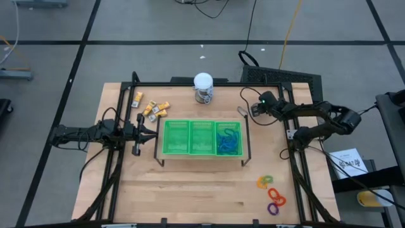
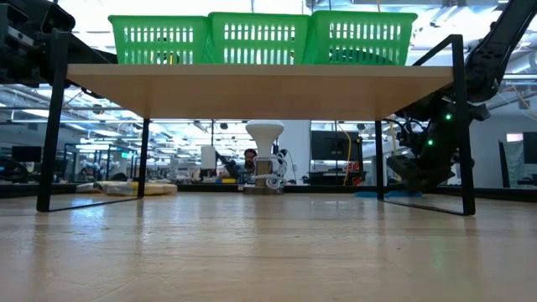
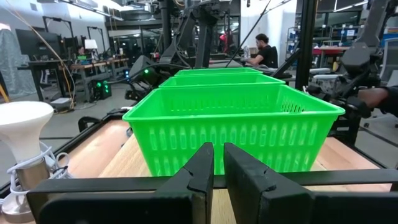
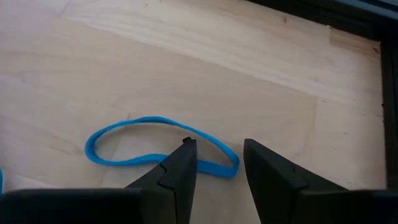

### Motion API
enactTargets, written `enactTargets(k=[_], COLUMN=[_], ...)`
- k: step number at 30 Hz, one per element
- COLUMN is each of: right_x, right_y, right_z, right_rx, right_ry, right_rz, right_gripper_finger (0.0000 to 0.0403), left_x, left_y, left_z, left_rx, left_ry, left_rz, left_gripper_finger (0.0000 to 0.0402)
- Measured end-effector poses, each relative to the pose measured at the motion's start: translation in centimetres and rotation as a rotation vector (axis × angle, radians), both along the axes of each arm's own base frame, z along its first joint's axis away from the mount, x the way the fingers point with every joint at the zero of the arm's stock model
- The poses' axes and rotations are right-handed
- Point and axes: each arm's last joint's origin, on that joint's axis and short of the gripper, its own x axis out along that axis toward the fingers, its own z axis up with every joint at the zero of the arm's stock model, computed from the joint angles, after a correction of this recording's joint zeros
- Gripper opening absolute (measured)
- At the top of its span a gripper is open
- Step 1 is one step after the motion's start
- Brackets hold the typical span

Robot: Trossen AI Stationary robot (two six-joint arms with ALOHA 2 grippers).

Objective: Pick & Place Office Desk Supplies
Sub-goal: Put the blue rubber band into the right green bin on the shelf

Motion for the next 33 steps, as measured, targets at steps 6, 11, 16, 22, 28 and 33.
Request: enactTargets(k=[6,11,16,22,28,33], right_x=[0.16,0.21,0.25,0.34,0.51,0.82], right_y=[0.16,0.2,0.24,0.18,0.12,-0.11], right_z=[-0.17,-0.19,-0.21,-0.16,0.12,0.54], right_rx=[0.029,0.045,0.059,0.047,0.018,-0.027], right_ry=[-0.02,-0.032,-0.049,-0.043,-0.034,-0.062], right_rz=[0.011,0.023,0.031,0.062,0.133,0.154], right_gripper_finger=[0.0101,0.0066,0.0032,0.0004,0.0001,0.0001], left_x=[0.0,0.0,0.0,0.0,0.0,0.0], left_y=[0.0,0.0,0.0,0.0,0.0,0.0], left_z=[0.0,-0.01,0.0,-0.01,0.0,-0.01], left_rx=[0.0,0.0,0.0,0.0,0.0,0.0], left_ry=[0.0,0.001,0.0,0.0,0.0,0.0], left_rz=[0.0,0.0,0.0,0.0,0.0,0.0], left_gripper_finger=[0.0044,0.0045,0.0045,0.0045,0.0045,0.0045])
